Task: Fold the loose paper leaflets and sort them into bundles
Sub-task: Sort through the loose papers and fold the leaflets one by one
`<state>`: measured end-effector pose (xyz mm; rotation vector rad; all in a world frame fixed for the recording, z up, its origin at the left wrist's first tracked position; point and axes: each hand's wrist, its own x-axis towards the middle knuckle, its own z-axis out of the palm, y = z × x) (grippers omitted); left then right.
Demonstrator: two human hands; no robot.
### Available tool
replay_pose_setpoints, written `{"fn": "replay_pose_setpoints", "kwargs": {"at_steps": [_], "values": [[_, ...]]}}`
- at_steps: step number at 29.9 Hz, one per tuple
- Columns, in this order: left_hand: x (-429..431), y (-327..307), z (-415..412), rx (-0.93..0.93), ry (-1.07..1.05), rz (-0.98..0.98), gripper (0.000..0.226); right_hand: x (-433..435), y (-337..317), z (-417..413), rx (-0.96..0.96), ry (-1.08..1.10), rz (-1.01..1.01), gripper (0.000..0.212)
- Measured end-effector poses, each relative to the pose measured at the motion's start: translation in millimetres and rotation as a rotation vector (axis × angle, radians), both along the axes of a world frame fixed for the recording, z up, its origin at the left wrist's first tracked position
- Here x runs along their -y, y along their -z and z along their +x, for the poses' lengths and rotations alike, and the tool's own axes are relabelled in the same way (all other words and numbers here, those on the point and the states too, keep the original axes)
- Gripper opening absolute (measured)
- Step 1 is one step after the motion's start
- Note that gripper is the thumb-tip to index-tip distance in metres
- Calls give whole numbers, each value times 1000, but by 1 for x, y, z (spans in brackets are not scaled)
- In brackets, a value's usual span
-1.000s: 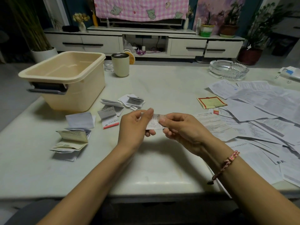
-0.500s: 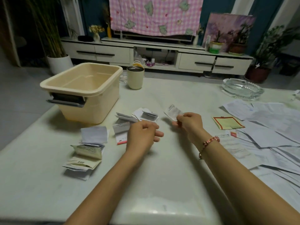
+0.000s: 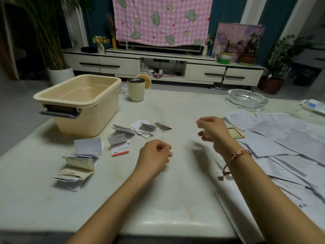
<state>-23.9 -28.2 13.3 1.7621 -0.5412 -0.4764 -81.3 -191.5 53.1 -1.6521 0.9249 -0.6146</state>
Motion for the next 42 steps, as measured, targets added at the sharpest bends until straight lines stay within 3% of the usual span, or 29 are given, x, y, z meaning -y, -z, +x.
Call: {"fn": "replay_pose_setpoints", "kwargs": {"at_steps": [4, 8, 14, 20, 24, 26, 29, 33, 36, 39, 42], "values": [[24, -14, -38, 74, 43, -5, 23, 18, -20, -94, 180, 102, 128, 19], [48, -23, -61, 238, 72, -17, 15, 28, -17, -144, 125, 125, 199, 21], [74, -18, -85, 495, 271, 203, 25, 54, -16, -198, 30, 137, 168, 20], [96, 11, -96, 631, 582, 369, 75, 58, -5, -207, -163, 57, -60, 19], [106, 27, -90, 900, 561, 407, 60, 54, 3, -195, -342, -109, -258, 23], [107, 31, -84, 1050, 553, 325, 47, 52, 7, -185, -401, -179, -314, 28], [110, 38, -71, 1141, 583, 198, 48, 53, 11, -166, -475, -262, -414, 40], [109, 41, -61, 950, 565, 63, 45, 53, 13, -152, -476, -329, -486, 52], [106, 34, -57, 681, 457, -74, 22, 52, 16, -143, -409, -286, -383, 63], [110, 28, -56, 421, 301, -242, 22, 54, 18, -130, -158, -36, -110, 70], [110, 22, -60, 123, 203, -353, 25, 53, 15, -120, 67, -51, 273, 63]]}}
